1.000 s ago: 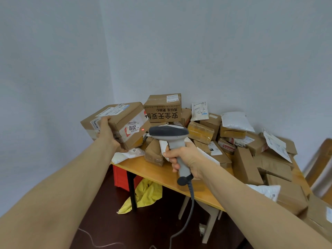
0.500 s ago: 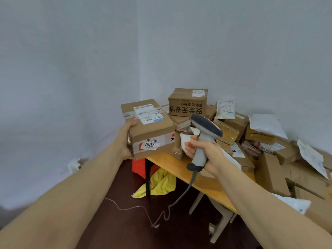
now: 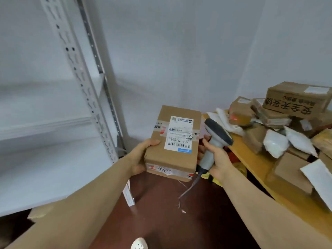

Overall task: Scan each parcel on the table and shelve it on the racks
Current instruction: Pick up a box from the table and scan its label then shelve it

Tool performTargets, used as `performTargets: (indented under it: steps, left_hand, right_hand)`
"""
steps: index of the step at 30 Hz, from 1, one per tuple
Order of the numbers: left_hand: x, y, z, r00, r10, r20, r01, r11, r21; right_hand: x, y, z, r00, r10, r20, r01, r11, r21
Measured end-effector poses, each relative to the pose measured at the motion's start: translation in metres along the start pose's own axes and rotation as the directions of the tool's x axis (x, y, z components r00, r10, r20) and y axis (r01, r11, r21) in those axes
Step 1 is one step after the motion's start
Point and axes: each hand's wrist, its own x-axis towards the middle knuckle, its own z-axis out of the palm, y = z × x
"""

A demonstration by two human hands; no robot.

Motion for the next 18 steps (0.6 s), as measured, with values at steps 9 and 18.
performTargets:
  steps: [9,18]
  left_hand:
    - [-0.170,-0.015,-0.154,0.976,0.051,-0.212,-0.038,0.997,0.063]
    - [-0.341,0.000,-0.333,0.783,0.198,-0.590,-0.310,0.946,-0.094]
  right_hand:
    - [-0.048,0.115,0.159,0.962,0.136,0.238,-0.079,0.969,-0.232]
    - [-0.088,0.256,0.385,0.830,0.279,0.483,-0.092,0.922,-0.375]
